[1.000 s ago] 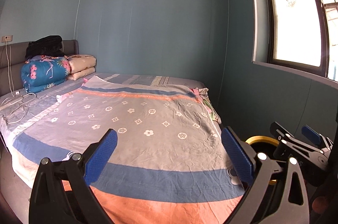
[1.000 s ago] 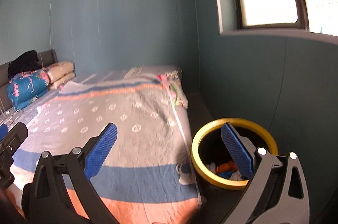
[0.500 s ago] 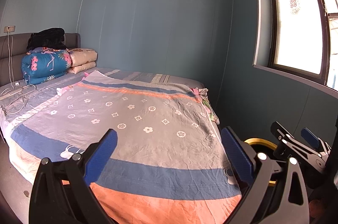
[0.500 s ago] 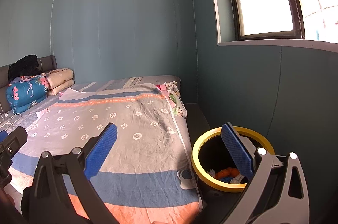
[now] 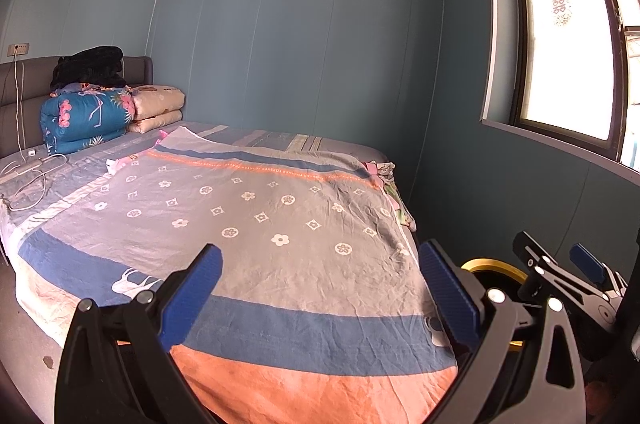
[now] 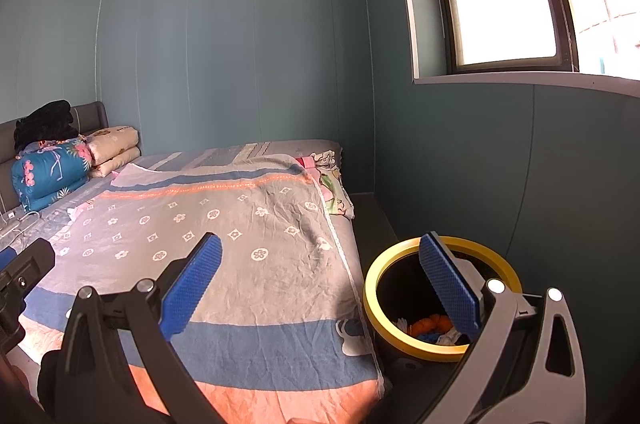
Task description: Collect trash
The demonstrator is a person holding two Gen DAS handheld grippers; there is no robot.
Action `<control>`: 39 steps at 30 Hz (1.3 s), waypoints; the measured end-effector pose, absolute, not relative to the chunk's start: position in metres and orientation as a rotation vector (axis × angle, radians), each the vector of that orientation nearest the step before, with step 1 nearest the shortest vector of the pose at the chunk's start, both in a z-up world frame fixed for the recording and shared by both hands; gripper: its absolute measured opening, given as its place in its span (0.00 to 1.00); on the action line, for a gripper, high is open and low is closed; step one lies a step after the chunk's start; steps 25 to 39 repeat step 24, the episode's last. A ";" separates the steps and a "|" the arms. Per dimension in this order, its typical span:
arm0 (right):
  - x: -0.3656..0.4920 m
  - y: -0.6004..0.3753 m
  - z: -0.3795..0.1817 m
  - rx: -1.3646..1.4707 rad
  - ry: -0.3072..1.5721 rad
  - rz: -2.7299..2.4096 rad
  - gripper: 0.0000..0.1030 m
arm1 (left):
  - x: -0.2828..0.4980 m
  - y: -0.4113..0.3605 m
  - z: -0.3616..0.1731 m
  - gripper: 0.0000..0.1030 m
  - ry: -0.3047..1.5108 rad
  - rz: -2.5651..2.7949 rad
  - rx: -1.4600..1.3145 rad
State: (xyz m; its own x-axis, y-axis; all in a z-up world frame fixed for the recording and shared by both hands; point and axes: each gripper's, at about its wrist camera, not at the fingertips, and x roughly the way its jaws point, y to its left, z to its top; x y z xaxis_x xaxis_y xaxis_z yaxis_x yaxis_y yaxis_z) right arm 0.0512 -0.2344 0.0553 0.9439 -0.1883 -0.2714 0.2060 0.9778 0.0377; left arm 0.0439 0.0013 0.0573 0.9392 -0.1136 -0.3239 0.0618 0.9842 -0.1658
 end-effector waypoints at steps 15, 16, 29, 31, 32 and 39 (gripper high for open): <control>0.055 -0.237 0.051 0.075 0.297 -0.206 0.92 | 0.049 0.005 0.053 0.92 0.357 -0.089 -0.157; 0.056 -0.237 0.051 0.075 0.299 -0.205 0.92 | 0.049 0.005 0.054 0.92 0.356 -0.089 -0.158; 0.056 -0.237 0.048 0.079 0.308 -0.207 0.92 | 0.053 0.008 0.052 0.92 0.370 -0.102 -0.172; 0.056 -0.237 0.048 0.079 0.308 -0.207 0.92 | 0.053 0.008 0.052 0.92 0.370 -0.102 -0.172; 0.056 -0.237 0.048 0.079 0.308 -0.207 0.92 | 0.053 0.008 0.052 0.92 0.370 -0.102 -0.172; 0.056 -0.237 0.048 0.079 0.308 -0.207 0.92 | 0.053 0.008 0.052 0.92 0.370 -0.102 -0.172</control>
